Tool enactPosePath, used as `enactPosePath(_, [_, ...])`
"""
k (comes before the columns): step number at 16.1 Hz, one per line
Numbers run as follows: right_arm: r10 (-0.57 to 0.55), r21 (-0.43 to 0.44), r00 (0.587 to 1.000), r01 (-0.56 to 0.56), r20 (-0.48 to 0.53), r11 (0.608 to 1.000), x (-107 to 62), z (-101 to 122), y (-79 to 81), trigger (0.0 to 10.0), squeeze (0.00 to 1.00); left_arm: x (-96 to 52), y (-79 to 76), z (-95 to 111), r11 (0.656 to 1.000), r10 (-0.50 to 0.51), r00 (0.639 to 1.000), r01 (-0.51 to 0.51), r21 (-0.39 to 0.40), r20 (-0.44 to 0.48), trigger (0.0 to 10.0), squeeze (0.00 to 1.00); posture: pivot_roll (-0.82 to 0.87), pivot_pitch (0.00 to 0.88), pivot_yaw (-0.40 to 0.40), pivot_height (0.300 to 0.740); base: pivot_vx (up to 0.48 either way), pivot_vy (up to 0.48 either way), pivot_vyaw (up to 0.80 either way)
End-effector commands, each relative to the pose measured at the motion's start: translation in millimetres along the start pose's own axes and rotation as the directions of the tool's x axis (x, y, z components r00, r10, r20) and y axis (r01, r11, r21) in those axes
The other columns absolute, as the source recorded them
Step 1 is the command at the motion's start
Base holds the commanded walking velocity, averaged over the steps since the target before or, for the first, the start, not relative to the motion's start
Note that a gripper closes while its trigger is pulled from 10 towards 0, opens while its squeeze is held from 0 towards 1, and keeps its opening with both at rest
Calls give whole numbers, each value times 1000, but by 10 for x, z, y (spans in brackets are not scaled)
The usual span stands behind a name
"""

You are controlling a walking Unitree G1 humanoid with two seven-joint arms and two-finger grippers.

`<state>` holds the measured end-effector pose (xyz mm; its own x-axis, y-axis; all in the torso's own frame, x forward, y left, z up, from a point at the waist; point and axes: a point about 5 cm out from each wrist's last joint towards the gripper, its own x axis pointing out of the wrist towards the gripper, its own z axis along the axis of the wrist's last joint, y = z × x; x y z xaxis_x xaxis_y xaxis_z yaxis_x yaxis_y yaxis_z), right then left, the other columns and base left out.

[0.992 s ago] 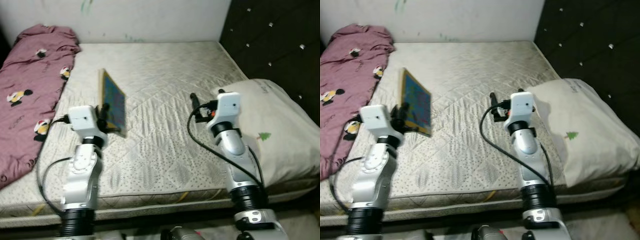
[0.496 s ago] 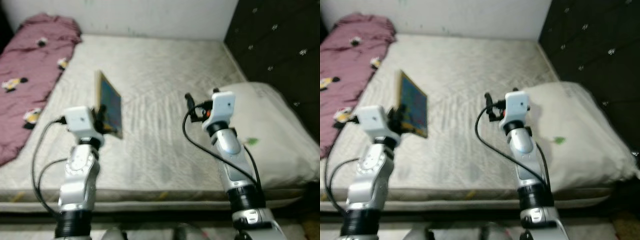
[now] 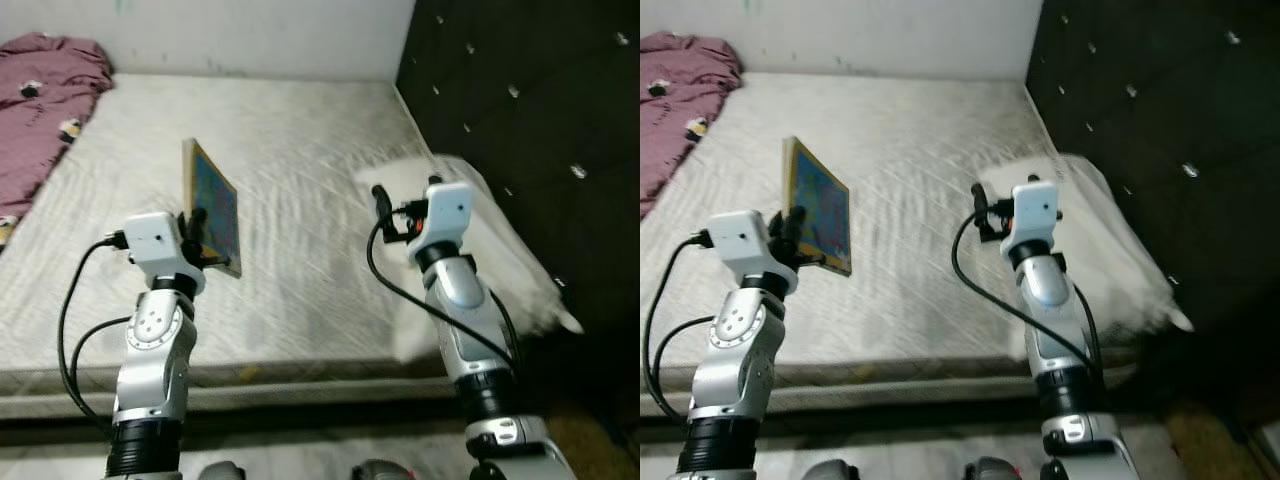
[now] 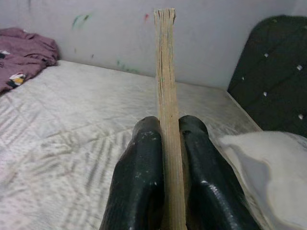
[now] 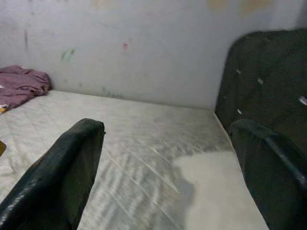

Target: Clean up the room

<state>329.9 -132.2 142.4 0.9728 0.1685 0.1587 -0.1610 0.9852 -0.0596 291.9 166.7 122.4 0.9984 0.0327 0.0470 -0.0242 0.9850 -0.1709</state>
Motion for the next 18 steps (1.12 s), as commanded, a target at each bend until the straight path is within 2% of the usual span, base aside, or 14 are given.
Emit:
enactPosePath(1, [-16,-10,1000,16,-2,1000,-7,11,-70,10000,0,29,-116,103,999,-41,998,41,-1,51,10000,0,-57,0,-8,740,0,-398,0])
enactPosePath(11, [-16,-10,1000,16,-2,1000,-8,11,-71,10000,0,28,-117,103,999,-41,998,41,0,51,10000,0,-57,0,-8,740,0,-398,0])
enactPosePath(12, [-19,-9,1000,19,-13,1000,-27,-21,-72,10000,0,3,-58,111,999,-51,997,50,14,61,10000,0,-35,0,-9,740,0,0,0])
enactPosePath(18, [-8,-11,1000,8,-14,1000,-27,-27,-44,10000,0,-25,-61,114,997,-77,994,76,9,78,10000,0,-35,0,-9,740,52,0,0])
